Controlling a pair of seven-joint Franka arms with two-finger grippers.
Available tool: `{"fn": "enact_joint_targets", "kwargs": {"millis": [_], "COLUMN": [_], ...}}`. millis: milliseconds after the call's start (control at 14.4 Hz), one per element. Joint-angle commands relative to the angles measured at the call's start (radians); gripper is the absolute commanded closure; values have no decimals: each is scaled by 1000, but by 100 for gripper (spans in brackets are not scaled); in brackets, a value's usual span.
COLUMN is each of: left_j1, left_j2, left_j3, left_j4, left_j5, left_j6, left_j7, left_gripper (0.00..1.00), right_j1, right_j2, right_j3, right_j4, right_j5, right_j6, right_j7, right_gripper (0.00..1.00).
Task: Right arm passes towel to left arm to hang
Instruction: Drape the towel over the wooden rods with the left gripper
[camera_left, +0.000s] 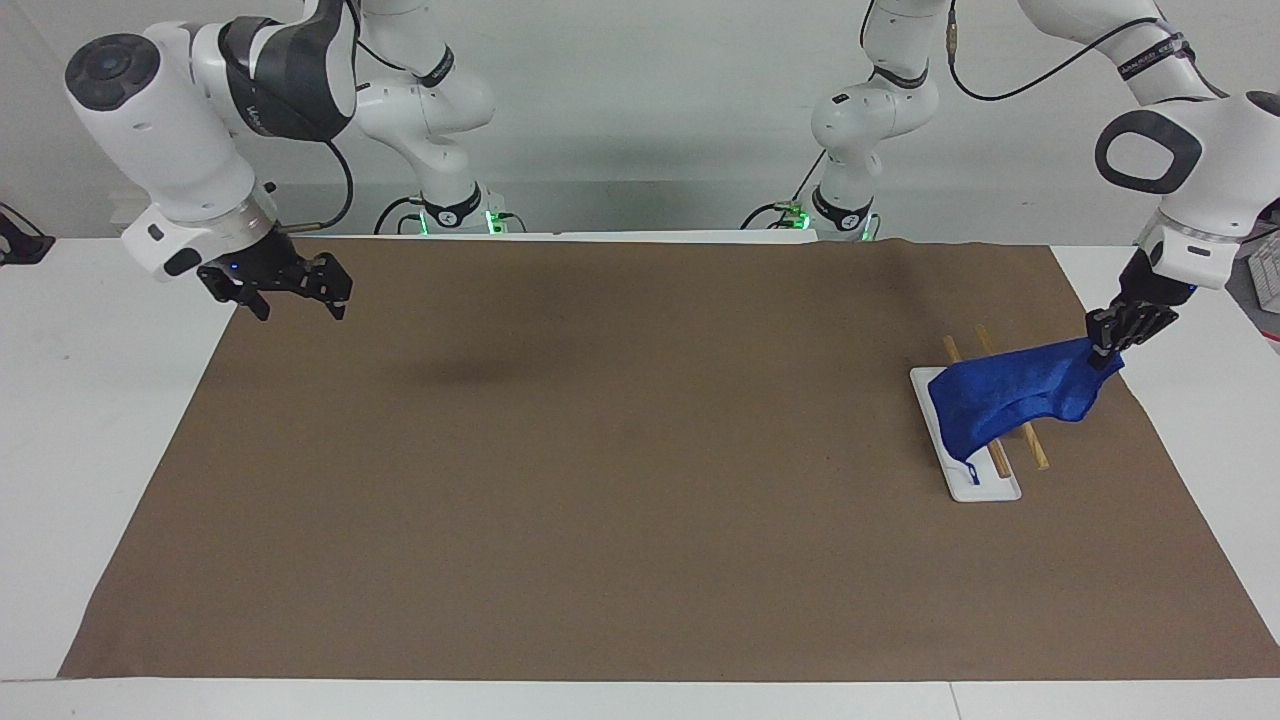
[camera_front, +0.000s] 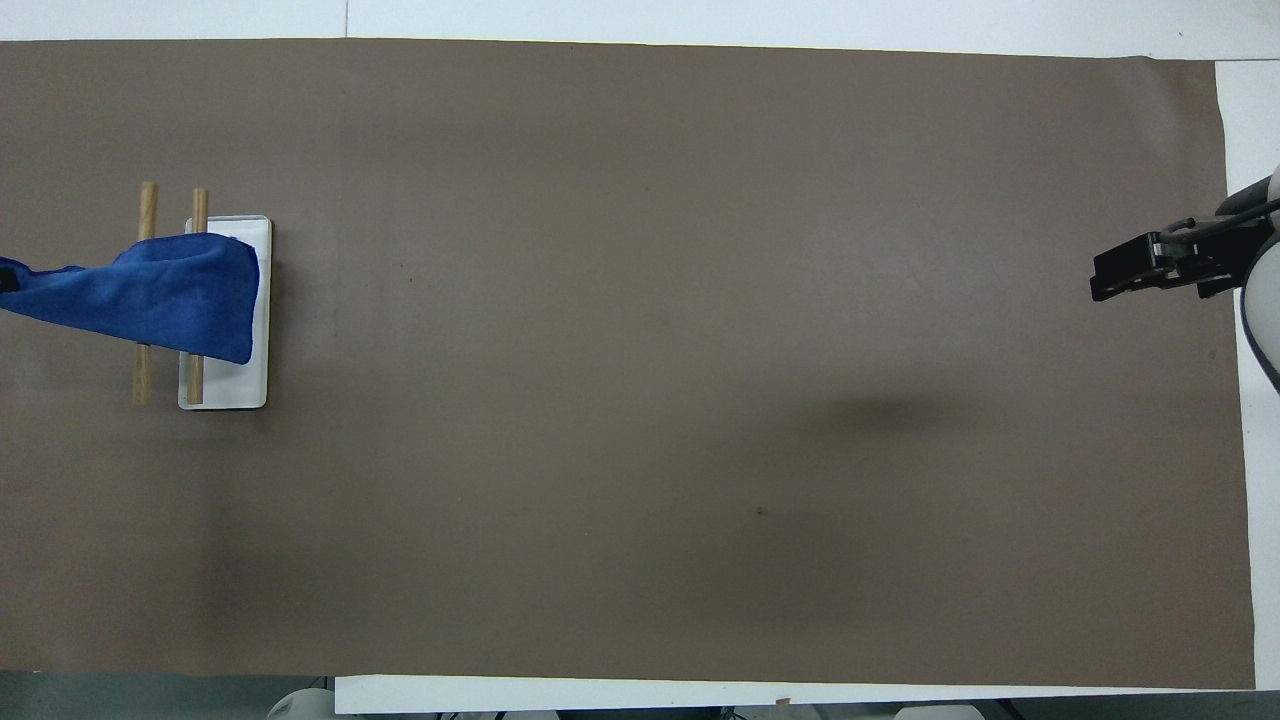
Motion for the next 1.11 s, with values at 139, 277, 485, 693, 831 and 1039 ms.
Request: {"fn": "enact_joint_targets", "kwargs": {"millis": [139,277,485,693,831,1039], "left_j1": [-4,-2,-2,-9,-12,-68], "left_j2": [-1,-2,-2,14,33,53], "left_j3": [5,5,5,5,4,-7], "left_j4": [-6,-3,48,218,348,474], "left_j5": [21,64,145,146,146,145], "left_j6": [16,13,-47,-305,-505,-720], "left_j7": [-26,-20,23,12,-1,-104], "left_gripper": [49,0,0,0,0,0], "right_j1": [4,3,2,2,4,0], "right_j2": [0,0,0,0,0,0], "right_j3": [-3,-3,-3,-3,-3,-8], "right_j4": [5,5,3,5,5,6], "right_j5": [-12,-12,-12,-10,-10,-9], "right_j6": [-14,-14,-14,-14,-13,-10], "right_j7": [-22,-18,-17,-17,-15,-15], "right_gripper": [1,1,1,1,1,1]}}
